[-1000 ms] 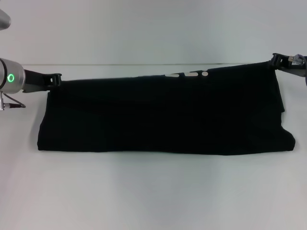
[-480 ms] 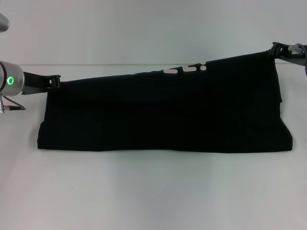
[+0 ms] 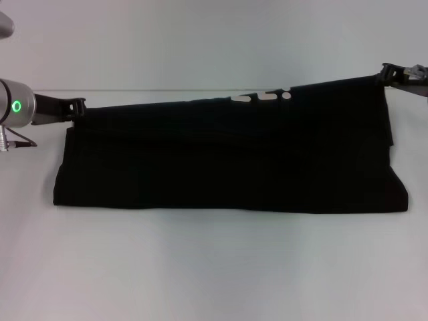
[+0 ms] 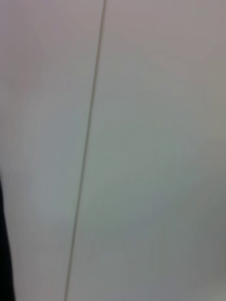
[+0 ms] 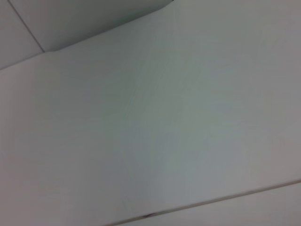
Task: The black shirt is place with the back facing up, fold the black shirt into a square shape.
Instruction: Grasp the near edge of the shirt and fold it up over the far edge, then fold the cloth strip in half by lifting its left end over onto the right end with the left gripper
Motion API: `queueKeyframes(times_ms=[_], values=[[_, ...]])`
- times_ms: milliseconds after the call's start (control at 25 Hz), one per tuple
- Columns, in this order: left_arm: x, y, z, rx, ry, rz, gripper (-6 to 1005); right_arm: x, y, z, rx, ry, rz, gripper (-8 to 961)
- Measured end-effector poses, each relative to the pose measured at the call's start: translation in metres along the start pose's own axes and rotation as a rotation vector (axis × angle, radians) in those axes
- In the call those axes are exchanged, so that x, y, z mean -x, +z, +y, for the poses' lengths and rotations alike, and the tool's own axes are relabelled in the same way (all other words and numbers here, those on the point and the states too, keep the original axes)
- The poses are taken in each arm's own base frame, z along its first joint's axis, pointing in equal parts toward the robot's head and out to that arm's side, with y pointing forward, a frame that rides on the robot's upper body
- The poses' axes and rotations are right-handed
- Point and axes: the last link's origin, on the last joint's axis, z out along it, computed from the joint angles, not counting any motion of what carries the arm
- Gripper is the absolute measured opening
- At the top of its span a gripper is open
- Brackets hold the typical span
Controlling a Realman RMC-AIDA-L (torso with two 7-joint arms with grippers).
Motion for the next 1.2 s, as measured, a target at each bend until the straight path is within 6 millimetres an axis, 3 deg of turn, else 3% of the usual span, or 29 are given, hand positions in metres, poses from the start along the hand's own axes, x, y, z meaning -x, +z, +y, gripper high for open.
queueKeyframes(times_ms=[120,240,360,720,800,920,1200], values=[[-0.002,0.000,0.000,-0.003,-0.008,0.011,16,0.003,-0.002,-0.005,-0.011,0.004,-0.009,89],[-0.005,-0.001,0.000,-0.002,-0.046,0.024,111,0.015,-0.005,-0.007,-0.015,-0.013,-0.022,91],[-0.009,-0.003,0.003,0.011,-0.070,0.039,217,0.036,-0.013,-0.003,0.017,-0.033,-0.008,174],[-0.007,-0.016,-0.001,0.119,-0.138,-0.020,555,0.066,-0.045,0.004,0.117,0.004,0.130,469],[-0.004,-0.026,-0.005,0.204,-0.188,-0.050,556,0.067,-0.052,0.001,0.129,0.023,0.173,547],[0.005,-0.042,-0.010,0.343,-0.240,-0.102,557,0.067,-0.063,-0.004,0.150,0.039,0.234,582],[0.050,-0.069,-0.026,0.530,-0.413,-0.201,597,0.075,-0.080,-0.015,0.151,0.032,0.276,613]])
